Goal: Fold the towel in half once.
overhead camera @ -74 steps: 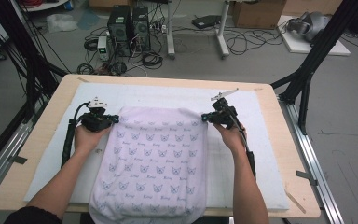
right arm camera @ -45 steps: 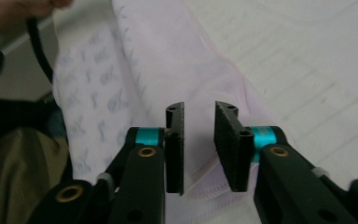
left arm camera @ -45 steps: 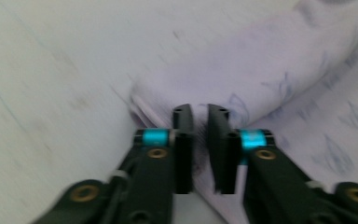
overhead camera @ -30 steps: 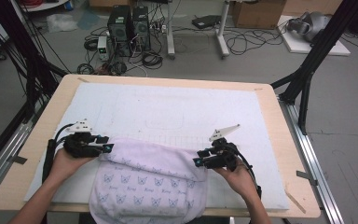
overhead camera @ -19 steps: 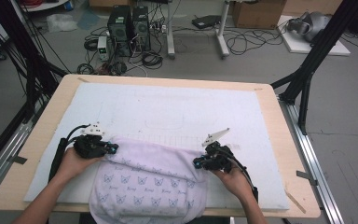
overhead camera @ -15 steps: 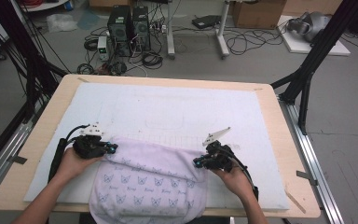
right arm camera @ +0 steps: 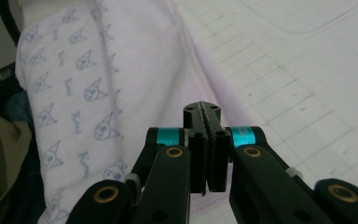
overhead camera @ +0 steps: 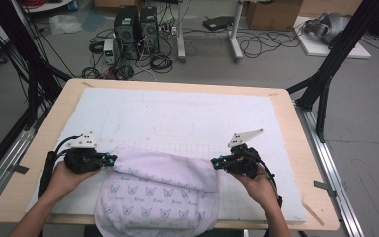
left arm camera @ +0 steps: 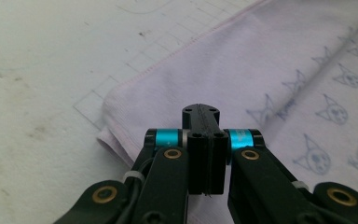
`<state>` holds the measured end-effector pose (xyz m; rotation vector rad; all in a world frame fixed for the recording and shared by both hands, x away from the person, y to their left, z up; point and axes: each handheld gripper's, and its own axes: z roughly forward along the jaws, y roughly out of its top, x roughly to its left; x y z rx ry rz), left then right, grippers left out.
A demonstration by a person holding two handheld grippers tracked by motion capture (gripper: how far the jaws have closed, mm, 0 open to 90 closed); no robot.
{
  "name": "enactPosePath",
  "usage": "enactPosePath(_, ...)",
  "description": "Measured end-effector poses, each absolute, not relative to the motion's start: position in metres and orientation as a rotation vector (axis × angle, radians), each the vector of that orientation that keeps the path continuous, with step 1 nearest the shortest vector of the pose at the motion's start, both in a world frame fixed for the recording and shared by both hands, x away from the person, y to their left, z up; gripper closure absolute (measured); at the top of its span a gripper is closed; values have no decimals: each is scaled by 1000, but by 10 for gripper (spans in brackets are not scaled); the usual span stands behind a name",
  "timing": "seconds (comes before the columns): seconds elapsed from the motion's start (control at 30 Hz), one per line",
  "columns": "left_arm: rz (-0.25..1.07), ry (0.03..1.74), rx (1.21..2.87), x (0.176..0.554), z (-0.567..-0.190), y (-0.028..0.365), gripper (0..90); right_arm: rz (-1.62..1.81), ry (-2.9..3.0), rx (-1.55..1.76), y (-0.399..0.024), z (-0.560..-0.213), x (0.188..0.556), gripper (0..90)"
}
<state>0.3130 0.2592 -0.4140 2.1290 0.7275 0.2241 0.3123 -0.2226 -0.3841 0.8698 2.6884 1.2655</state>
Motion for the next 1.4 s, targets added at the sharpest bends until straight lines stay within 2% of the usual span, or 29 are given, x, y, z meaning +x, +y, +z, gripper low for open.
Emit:
enactPosePath(0.13, 268, 823, 2111, 324, -416, 261, 674, 1226, 2715, 887, -221, -391, 314, 877)
enactPosePath(0.17, 271, 845, 2106, 328, -416, 260, 635, 1215, 2721, 897, -218, -394, 315, 785)
enactPosePath(0.2, 273, 859, 2100, 332, -417, 258, 602, 1202, 2728, 917, -216, -398, 316, 748)
enactPosePath(0.33, 263, 876, 2122, 345, -422, 248, 573, 1115, 2763, 938, -205, -412, 319, 616)
enactPosePath(0.4, 252, 881, 2163, 349, -428, 243, 590, 1102, 2770, 939, -202, -418, 321, 612)
enactPosePath(0.47, 250, 868, 2204, 351, -434, 239, 679, 1077, 2779, 960, -200, -424, 322, 625)
enactPosePath(0.53, 270, 861, 2198, 350, -434, 239, 777, 1039, 2780, 942, -198, -428, 322, 694)
enactPosePath(0.6, 277, 851, 2202, 348, -432, 240, 846, 1021, 2777, 917, -196, -428, 321, 831)
enactPosePath(0.63, 284, 852, 2194, 347, -431, 240, 862, 1023, 2787, 916, -196, -427, 321, 860)
enactPosePath(0.83, 308, 837, 2144, 342, -418, 246, 871, 1097, 2771, 901, -200, -418, 321, 877)
enactPosePath(1.1, 358, 802, 2084, 329, -396, 254, 871, 1222, 2697, 859, -209, -388, 315, 877)
enactPosePath(1.4, 376, 724, 2055, 266, -395, 273, 870, 1294, 2686, 731, -210, -368, 276, 877)
